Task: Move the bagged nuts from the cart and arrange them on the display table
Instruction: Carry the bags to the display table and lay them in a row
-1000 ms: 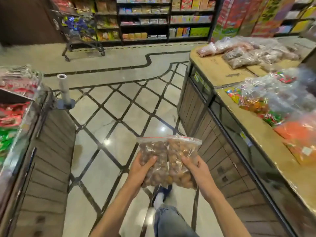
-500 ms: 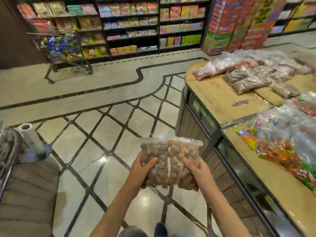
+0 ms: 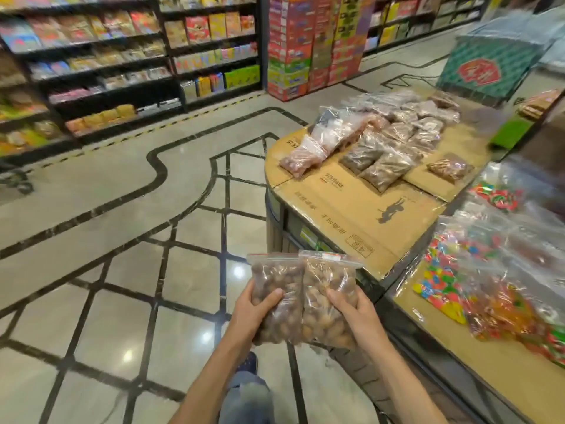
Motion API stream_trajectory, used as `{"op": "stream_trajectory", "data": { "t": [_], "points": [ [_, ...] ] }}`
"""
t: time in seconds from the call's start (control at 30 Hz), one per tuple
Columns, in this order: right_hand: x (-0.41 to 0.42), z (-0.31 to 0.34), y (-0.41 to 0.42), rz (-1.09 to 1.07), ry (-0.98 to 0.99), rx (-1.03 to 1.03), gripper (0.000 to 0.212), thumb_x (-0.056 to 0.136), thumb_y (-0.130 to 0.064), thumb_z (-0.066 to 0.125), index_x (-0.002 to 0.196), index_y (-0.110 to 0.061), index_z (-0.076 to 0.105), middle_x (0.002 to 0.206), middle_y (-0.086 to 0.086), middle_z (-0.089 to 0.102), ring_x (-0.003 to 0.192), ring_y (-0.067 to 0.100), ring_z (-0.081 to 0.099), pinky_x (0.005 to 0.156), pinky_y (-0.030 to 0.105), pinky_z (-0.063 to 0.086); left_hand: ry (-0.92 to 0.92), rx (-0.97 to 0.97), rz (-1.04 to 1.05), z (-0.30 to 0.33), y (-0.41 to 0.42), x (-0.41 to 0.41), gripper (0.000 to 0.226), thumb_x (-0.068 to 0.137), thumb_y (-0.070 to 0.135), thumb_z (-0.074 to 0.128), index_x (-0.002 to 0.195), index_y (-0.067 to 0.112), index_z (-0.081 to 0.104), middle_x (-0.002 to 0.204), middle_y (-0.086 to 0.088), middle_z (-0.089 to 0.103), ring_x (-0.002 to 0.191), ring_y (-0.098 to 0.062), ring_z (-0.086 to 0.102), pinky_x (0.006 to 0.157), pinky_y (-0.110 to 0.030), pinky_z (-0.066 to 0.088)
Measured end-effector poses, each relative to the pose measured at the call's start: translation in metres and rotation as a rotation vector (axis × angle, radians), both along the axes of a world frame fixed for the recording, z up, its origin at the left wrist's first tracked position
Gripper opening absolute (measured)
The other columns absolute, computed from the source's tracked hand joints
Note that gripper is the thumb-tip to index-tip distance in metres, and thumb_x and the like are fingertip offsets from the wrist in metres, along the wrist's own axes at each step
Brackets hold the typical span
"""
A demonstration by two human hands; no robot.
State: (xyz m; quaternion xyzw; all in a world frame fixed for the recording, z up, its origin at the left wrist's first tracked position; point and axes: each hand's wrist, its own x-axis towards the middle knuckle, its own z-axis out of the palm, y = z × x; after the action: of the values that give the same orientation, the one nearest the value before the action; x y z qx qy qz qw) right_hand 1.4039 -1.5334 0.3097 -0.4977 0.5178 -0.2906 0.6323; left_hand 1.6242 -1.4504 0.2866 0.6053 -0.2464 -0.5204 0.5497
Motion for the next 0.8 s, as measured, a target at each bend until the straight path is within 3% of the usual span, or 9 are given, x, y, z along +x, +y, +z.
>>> {"op": "stream_trajectory", "data": {
  "t": [0.2,0.3,0.4,0.67,0.8],
  "points": [
    [0.061,0.002,-0.081,-0.152,0.036,0.027,0.110,0.064,-0.087,0.079,0.157,-0.040,0.043,0.154,-0.013,0.056,0.139,0.017,0.056,0.120,0.054,0.042,0.070,-0.007,-0.192,0.016,-0.118,0.075,0.049,0.091,0.027,0.080,0.136,0.024,0.062,0.122,-0.005,0.078,0.109,-0.027,0.077,0.092,-0.047,0.064],
    [0.083,0.010,-0.112,-0.228,0.054,0.028,0.116,0.068,-0.086,0.077,0.162,-0.037,0.033,0.159,-0.007,0.051,0.144,0.023,0.051,0.123,0.053,0.037,0.059,0.004,-0.267,0.019,-0.170,0.100,0.052,0.090,0.026,0.083,0.137,0.021,0.062,0.122,-0.004,0.079,0.112,-0.026,0.076,0.098,-0.050,0.061],
    [0.099,0.011,-0.145,-0.326,0.106,0.054,0.125,0.071,-0.083,0.076,0.168,-0.027,0.021,0.172,-0.002,0.031,0.155,0.025,0.035,0.126,0.055,0.032,0.028,0.007,-0.335,0.017,-0.221,0.117,0.055,0.089,0.029,0.084,0.139,0.025,0.062,0.124,0.000,0.078,0.115,-0.022,0.075,0.101,-0.050,0.059],
    [0.120,0.001,-0.246,-0.479,0.040,0.105,0.116,0.080,-0.070,0.076,0.168,-0.022,0.018,0.171,0.002,0.032,0.156,0.028,0.035,0.124,0.052,0.031,-0.013,0.004,-0.493,-0.002,-0.367,0.126,0.053,0.090,0.030,0.083,0.138,0.028,0.060,0.123,0.006,0.077,0.108,-0.012,0.076,0.084,-0.029,0.063],
    [0.116,0.001,-0.296,-0.577,0.024,0.108,0.108,0.086,-0.059,0.071,0.169,-0.019,0.015,0.170,0.003,0.033,0.149,0.027,0.043,0.122,0.048,0.032,-0.082,0.049,-0.576,-0.010,-0.443,0.118,0.076,0.076,0.053,0.091,0.143,0.035,0.057,0.133,0.004,0.073,0.120,-0.020,0.072,0.104,-0.051,0.058]
  ]
}}
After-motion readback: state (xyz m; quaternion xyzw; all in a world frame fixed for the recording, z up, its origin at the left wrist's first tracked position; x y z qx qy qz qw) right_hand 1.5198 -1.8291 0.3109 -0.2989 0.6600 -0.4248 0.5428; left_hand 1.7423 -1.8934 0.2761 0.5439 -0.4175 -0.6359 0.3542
